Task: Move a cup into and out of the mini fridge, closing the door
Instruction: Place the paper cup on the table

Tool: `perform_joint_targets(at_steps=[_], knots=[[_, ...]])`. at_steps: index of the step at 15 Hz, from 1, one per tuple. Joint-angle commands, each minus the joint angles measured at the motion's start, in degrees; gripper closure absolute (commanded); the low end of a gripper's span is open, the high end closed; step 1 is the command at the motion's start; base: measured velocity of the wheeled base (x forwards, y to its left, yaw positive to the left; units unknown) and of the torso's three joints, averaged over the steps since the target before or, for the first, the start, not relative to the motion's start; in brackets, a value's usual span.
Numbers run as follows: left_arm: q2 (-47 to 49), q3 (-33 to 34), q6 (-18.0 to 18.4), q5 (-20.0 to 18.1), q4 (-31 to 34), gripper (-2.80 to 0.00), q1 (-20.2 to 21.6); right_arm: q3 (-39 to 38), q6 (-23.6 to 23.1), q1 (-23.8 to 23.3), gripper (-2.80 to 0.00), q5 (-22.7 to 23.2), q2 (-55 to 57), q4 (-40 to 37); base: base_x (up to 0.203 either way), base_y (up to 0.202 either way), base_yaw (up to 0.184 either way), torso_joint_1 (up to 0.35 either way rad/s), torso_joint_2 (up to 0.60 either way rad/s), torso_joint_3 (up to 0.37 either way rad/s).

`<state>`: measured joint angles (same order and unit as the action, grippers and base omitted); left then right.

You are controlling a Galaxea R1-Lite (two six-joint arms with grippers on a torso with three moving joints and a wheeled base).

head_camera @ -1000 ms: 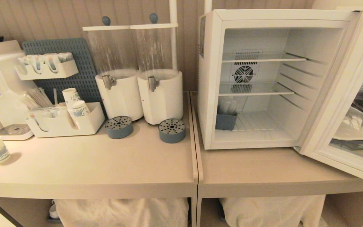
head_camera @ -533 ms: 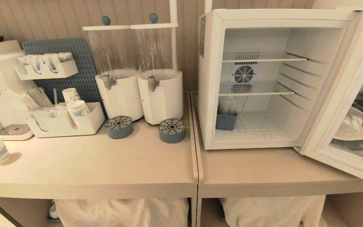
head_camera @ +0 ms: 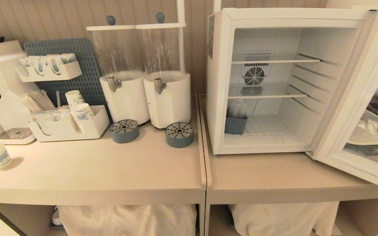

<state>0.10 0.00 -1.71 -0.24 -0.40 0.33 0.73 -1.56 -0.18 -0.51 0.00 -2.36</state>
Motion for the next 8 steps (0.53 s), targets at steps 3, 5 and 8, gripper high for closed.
perform_joint_targets(at_steps=[3, 5, 8], knots=[[0.06, 0.09, 0.04, -0.02, -0.03, 0.0, 0.02, 0.06, 0.15, 0.01, 0.0, -0.1, 0.18, -0.01, -0.174, 0.0, 0.002, 0.002, 0.0, 0.004], [0.02, 0.09, -0.04, 0.0, -0.04, 0.0, 0.02, 0.06, 0.19, 0.01, 0.0, -0.1, 0.21, -0.01, -0.189, 0.0, 0.001, 0.002, 0.0, 0.008], [-0.01, 0.09, -0.05, -0.01, -0.04, 0.0, 0.02, 0.06, 0.59, 0.01, 0.0, -0.1, 0.18, 0.08, -0.134, 0.0, -0.004, 0.0, 0.0, 0.006]])
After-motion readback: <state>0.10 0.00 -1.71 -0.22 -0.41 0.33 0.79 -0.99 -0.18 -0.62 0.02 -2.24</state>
